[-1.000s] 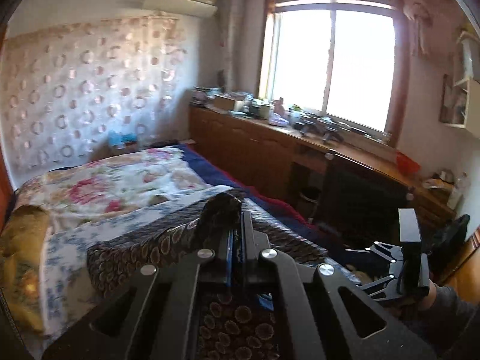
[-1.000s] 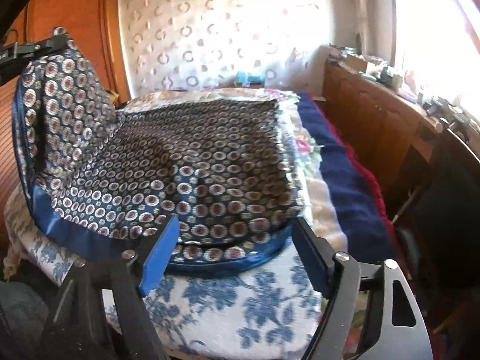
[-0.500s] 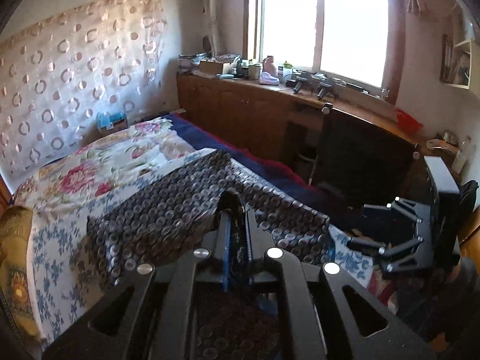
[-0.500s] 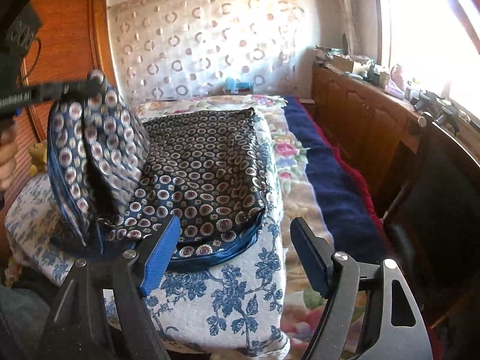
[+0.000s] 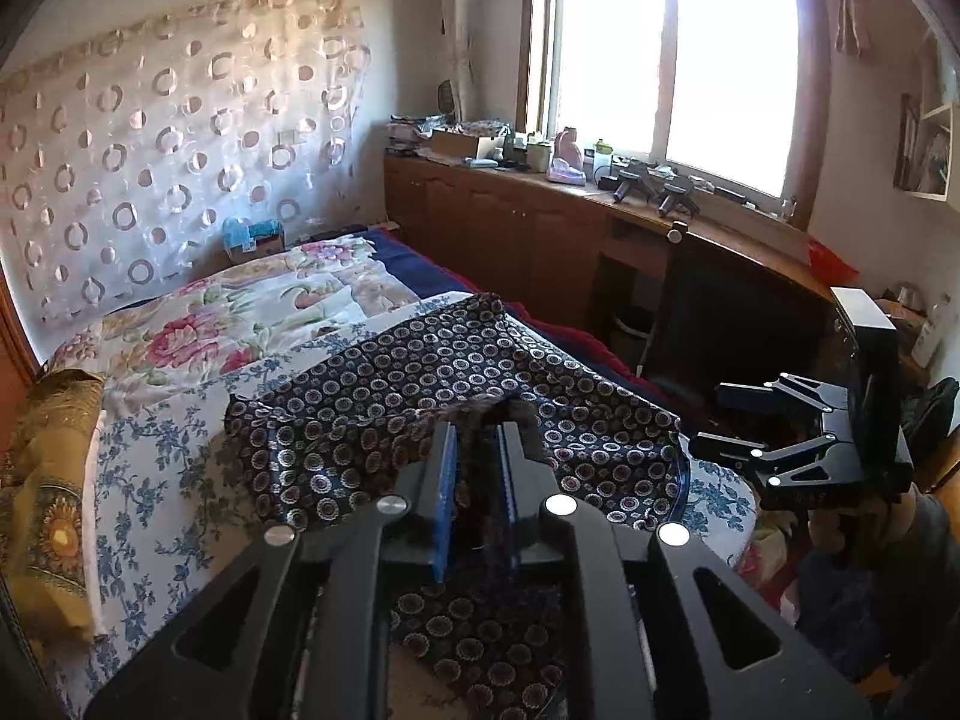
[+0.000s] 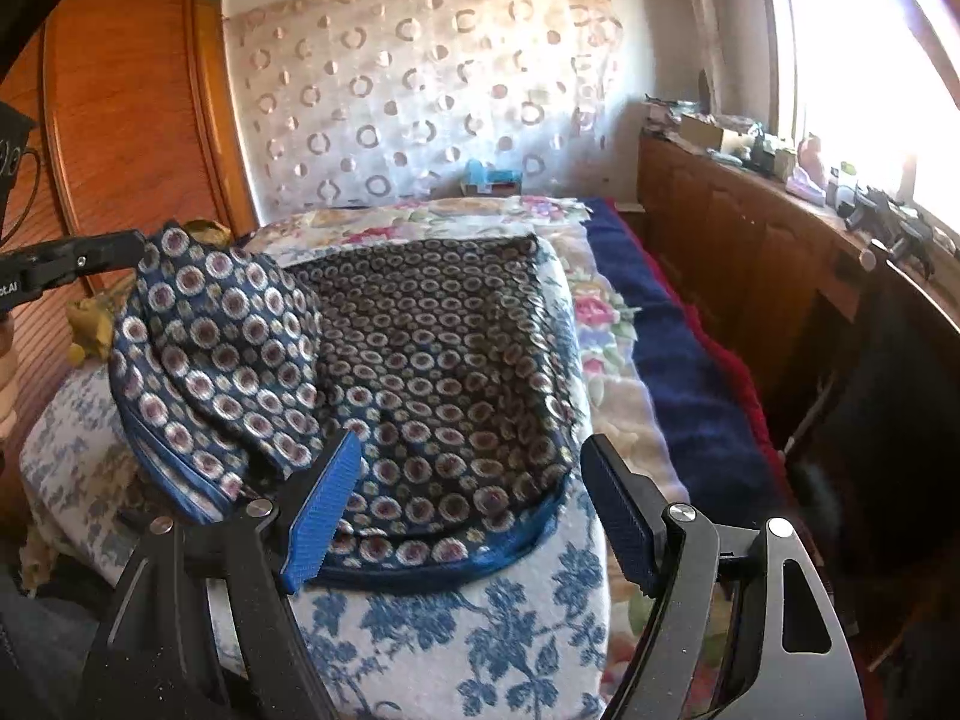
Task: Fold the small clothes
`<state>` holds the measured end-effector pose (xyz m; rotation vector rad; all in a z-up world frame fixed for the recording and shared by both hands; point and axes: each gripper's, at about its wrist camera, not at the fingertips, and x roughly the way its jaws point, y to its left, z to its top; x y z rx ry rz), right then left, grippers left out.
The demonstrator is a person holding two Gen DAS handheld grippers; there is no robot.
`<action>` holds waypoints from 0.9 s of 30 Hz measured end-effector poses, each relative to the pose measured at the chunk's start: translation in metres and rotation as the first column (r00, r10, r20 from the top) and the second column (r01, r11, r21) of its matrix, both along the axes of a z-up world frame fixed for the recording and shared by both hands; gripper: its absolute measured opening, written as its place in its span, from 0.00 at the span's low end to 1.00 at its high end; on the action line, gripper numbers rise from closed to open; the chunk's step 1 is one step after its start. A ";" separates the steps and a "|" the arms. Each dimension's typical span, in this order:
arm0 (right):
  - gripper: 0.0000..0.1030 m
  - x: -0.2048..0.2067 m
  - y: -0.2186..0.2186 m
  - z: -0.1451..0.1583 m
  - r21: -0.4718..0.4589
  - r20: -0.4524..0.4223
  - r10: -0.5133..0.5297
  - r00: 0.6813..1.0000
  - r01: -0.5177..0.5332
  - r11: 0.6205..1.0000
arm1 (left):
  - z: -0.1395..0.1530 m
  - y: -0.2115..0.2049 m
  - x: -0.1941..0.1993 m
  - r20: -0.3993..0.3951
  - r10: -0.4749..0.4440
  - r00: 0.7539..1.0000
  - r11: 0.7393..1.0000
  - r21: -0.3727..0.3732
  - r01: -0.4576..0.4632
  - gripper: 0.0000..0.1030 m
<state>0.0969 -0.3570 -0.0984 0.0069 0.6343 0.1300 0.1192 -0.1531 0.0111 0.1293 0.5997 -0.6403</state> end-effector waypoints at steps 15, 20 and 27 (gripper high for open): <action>0.75 0.003 0.029 0.028 -0.015 0.065 0.060 0.996 -0.059 0.998 | -0.021 0.059 -0.011 0.013 0.129 0.992 0.992 -0.003 -0.129 0.12; 0.75 0.007 0.038 0.040 -0.014 0.080 0.094 0.992 -0.093 0.996 | -0.034 0.077 -0.013 -0.010 0.163 0.987 0.986 -0.014 -0.163 0.12; 0.75 0.028 0.072 0.038 -0.053 0.061 0.193 0.979 -0.189 0.980 | -0.041 0.090 -0.014 -0.008 0.192 0.981 0.981 -0.011 -0.192 0.12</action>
